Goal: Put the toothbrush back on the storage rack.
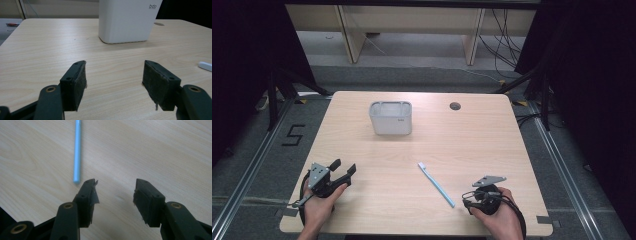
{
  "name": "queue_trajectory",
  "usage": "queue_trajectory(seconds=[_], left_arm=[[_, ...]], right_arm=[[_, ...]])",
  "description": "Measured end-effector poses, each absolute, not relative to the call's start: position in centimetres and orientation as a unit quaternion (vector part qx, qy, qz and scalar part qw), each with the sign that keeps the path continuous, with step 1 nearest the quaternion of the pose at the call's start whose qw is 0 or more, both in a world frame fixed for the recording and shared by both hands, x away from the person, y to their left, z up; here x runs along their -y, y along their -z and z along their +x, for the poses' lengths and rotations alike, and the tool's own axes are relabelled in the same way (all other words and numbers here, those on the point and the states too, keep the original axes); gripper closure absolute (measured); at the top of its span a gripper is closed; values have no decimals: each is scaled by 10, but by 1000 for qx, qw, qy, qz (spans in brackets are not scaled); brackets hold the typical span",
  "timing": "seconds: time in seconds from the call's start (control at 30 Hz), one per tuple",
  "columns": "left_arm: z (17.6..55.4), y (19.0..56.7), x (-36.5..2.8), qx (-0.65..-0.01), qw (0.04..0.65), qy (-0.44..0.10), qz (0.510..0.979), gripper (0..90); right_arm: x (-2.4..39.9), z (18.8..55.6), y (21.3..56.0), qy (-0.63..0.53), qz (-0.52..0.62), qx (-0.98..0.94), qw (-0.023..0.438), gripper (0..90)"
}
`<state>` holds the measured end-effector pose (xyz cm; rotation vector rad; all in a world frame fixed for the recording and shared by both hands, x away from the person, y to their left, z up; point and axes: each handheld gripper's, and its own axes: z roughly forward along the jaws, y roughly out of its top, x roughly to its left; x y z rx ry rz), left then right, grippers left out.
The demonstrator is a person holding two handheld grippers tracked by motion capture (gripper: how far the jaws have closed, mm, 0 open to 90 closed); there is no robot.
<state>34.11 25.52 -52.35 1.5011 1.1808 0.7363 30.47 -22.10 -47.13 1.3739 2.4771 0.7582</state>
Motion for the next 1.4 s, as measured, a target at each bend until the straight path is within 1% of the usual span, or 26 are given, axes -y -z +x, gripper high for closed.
queue_trajectory(seconds=[0.1,0.13,0.17,0.2,0.37,0.53,0.77,1.07,1.13,1.17,1.4], left_arm=[[341,523,-255,-495,518,-309,625,358],[341,523,-254,-494,517,-309,627,359],[342,524,-253,-491,524,-310,623,360],[342,524,-253,-494,515,-311,628,361],[341,523,-251,-493,514,-310,630,360],[342,523,-252,-498,516,-306,626,359],[342,524,-253,-495,526,-302,622,357],[342,523,-253,-497,520,-298,627,355],[342,523,-253,-498,520,-297,627,354],[342,523,-253,-499,520,-296,626,355],[342,523,-253,-499,520,-295,627,355]], right_arm=[[220,307,469,-251,471,-839,102,527],[220,308,469,-249,475,-839,94,528],[220,310,469,-248,468,-843,94,530],[220,312,469,-243,468,-845,90,532],[216,317,466,-229,470,-849,77,537],[213,325,460,-219,463,-855,79,545],[195,334,454,-200,456,-865,67,555],[169,349,448,-153,431,-888,40,586],[164,351,448,-145,435,-888,32,597],[163,355,449,-142,422,-895,37,604],[146,366,452,-124,416,-901,22,626]])
